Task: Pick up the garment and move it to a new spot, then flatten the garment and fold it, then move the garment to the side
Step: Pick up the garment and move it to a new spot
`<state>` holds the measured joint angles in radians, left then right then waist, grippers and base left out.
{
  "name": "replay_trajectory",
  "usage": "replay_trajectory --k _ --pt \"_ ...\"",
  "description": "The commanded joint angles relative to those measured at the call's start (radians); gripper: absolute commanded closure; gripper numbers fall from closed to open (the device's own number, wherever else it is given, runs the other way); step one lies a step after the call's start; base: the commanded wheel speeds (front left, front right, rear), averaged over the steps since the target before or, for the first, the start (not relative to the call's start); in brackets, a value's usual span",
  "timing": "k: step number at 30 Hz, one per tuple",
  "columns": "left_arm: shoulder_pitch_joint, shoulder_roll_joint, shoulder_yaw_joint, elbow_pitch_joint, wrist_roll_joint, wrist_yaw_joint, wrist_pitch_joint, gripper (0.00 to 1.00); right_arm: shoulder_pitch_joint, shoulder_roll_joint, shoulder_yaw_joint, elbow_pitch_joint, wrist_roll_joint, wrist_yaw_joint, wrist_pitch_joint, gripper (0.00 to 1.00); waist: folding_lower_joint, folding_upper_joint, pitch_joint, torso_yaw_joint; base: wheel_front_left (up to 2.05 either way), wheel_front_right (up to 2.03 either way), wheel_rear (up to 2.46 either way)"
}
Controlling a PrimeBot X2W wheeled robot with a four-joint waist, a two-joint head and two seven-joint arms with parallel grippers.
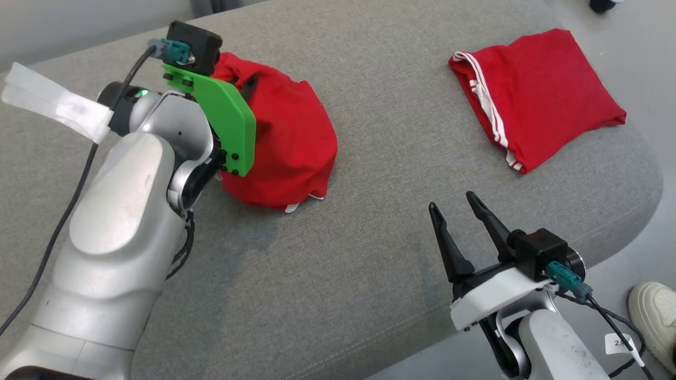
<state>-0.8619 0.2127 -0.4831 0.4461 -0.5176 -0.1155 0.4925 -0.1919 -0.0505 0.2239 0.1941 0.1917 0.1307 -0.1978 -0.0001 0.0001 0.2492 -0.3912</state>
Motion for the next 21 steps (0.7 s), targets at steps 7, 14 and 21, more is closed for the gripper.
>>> replay_trajectory --k 7,14,21 --pt "-0.089 -0.011 0.008 0.179 0.095 0.053 -0.249 0.0 -0.034 0.0 0.002 0.016 0.017 0.0 -0.028 0.0 0.0001 -0.0001 0.085 -0.039 0.0 0.0 0.0" --pt "-0.106 -0.035 0.01 0.296 0.08 0.039 -0.336 0.0 -0.039 -0.001 -0.025 0.032 -0.003 0.0 -0.033 0.0 0.0001 -0.0001 0.07 0.036 0.0 0.0 0.0" --pt "-0.045 -0.046 -0.007 0.304 0.072 0.03 -0.388 0.0 -0.018 -0.001 -0.059 0.032 -0.035 0.0 -0.016 0.0 0.0001 -0.0001 0.011 0.14 0.0 0.0 0.0"
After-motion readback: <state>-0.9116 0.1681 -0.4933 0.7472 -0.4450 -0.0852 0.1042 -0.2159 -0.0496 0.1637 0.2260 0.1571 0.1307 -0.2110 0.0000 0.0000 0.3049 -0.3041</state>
